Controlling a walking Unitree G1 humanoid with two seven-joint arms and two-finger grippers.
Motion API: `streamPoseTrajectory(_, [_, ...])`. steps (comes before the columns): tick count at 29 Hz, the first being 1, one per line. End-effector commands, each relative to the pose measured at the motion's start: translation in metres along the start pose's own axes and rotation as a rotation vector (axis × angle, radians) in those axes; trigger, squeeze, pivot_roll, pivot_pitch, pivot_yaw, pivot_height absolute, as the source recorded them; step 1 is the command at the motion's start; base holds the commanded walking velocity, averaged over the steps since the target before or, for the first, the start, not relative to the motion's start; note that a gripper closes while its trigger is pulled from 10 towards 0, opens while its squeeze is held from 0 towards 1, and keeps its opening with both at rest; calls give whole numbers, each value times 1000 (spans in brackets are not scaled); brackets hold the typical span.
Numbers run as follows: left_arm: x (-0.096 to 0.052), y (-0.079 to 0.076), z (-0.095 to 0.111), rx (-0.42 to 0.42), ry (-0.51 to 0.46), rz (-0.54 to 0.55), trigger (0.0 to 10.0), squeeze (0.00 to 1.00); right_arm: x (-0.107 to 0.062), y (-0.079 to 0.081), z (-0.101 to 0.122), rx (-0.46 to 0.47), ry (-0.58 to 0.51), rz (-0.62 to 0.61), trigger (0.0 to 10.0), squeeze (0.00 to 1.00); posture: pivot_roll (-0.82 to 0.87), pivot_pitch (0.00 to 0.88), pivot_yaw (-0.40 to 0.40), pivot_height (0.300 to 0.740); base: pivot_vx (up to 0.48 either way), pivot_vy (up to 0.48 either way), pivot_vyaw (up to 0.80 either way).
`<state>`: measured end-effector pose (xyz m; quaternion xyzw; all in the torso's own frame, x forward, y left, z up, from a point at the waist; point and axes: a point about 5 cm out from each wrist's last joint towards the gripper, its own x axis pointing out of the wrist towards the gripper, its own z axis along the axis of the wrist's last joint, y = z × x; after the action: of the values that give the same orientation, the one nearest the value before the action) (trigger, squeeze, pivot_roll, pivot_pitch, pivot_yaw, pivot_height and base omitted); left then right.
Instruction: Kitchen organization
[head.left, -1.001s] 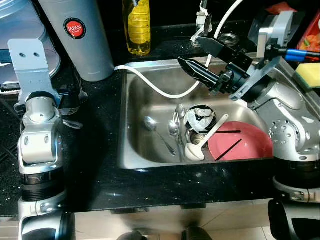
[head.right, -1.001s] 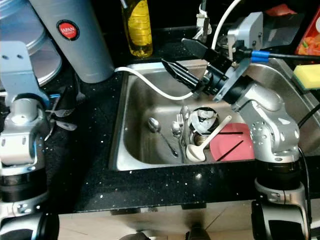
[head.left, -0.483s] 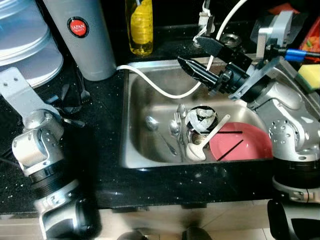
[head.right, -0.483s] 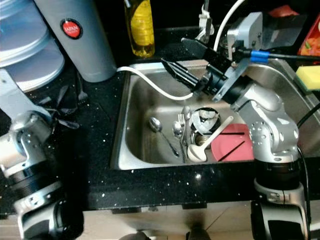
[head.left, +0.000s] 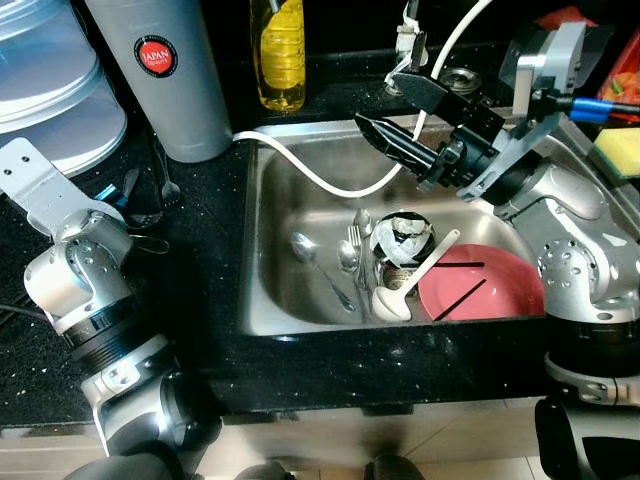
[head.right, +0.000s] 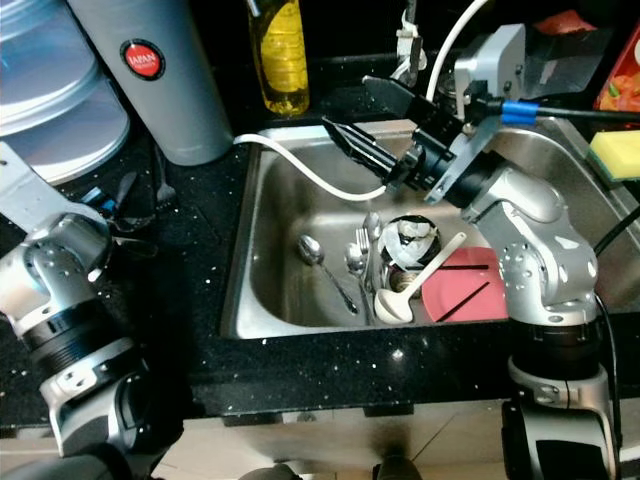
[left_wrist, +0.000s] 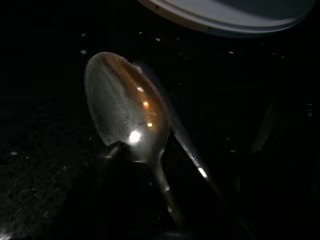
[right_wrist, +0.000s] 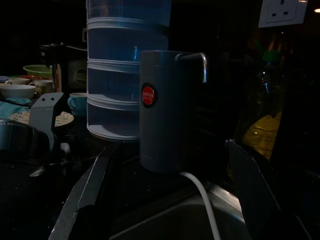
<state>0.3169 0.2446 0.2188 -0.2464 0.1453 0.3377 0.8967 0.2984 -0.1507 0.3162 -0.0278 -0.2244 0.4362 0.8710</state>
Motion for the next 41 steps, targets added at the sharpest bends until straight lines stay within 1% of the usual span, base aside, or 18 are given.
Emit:
streamPoseTrajectory(1, [7, 8, -18, 23, 89, 44, 1490, 0, -1, 2, 1, -4, -9, 4, 10000, 0, -32, 95, 106, 740, 0, 0, 0])
streamPoseTrajectory(2, [8, 11, -20, 20, 98, 57, 0, 0, -1, 2, 1, -4, -8, 4, 10000, 0, -32, 95, 105, 740, 0, 0, 0])
streamPoseTrajectory(5, [9, 15, -23, 22, 102, 76, 0, 0, -1, 2, 1, -3, -7, 3, 10000, 0, -32, 99, 102, 740, 0, 0, 0])
streamPoseTrajectory(13, [10, 17, -23, 14, 103, 85, 0, 0, -1, 1, 1, -4, -6, 4, 10000, 0, -33, 97, 99, 740, 0, 0, 0])
streamPoseTrajectory(16, [10, 17, -20, 22, 77, 87, 0, 0, 0, 1, 1, -5, -6, 4, 10000, 0, -33, 97, 98, 740, 0, 0, 0])
streamPoseTrajectory(18, [9, 16, -10, 77, -9, 89, 0, 0, 0, 1, 2, -6, -6, 3, 10000, 0, -33, 98, 97, 740, 0, 0, 0])
streamPoseTrajectory(19, [9, 16, -10, 77, -9, 89, 0, 0, 0, 1, 2, -6, -6, 3, 10000, 0, -33, 98, 97, 740, 0, 0, 0])
streamPoseTrajectory(20, [8, 15, -4, 112, -68, 87, 0, 0, 0, 1, 1, -6, -6, 3, 10000, 0, -34, 97, 97, 740, 0, 0, 0])
streamPoseTrajectory(21, [8, 15, -4, 112, -68, 87, 0, 0, 0, 1, 1, -6, -6, 3, 10000, 0, -34, 97, 97, 740, 0, 0, 0])
streamPoseTrajectory(22, [6, 14, 3, 136, -123, 83, 0, 0, 0, 1, 1, -6, -6, 3, 10000, 0, -34, 98, 97, 740, 0, 0, 0])
streamPoseTrajectory(23, [6, 14, 3, 136, -123, 83, 0, 0, 0, 1, 1, -6, -6, 3, 10000, 0, -34, 98, 97, 740, 0, 0, 0])
streamPoseTrajectory(26, [2, 13, 16, 179, -235, 102, 0, 0, 0, 1, 1, -7, -7, 2, 10000, 0, -33, 98, 97, 740, 0, 0, 0])
streamPoseTrajectory(27, [2, 13, 16, 179, -235, 102, 0, 0, 0, 1, 1, -7, -7, 2, 10000, 0, -33, 98, 97, 740, 0, 0, 0])
streamPoseTrajectory(32, [-8, 12, 39, 239, -399, 118, 0, 0, 0, 1, 1, -6, -7, 1, 10000, 0, -30, 97, 98, 740, 0, 0, 0])
streamPoseTrajectory(33, [-10, 10, 41, 250, -421, 112, 0, 0, 0, 1, 1, -6, -8, 1, 10000, 0, -31, 97, 98, 740, 0, 0, 0])
streamPoseTrajectory(36, [-12, 7, 43, 264, -444, 97, 0, 0, 0, 1, 1, -6, -8, 1, 10000, 0, -29, 97, 98, 740, 0, 0, 0])
streamPoseTrajectory(39, [-15, -1, 43, 292, -484, 50, 0, 0, 0, 1, 1, -6, -9, 1, 10000, 0, -31, 97, 100, 740, 0, 0, 0])
streamPoseTrajectory(41, [-16, -3, 43, 299, -494, 37, 0, 0, 0, 1, 1, -6, -9, 1, 10000, 0, -31, 97, 100, 740, 0, 0, 0])
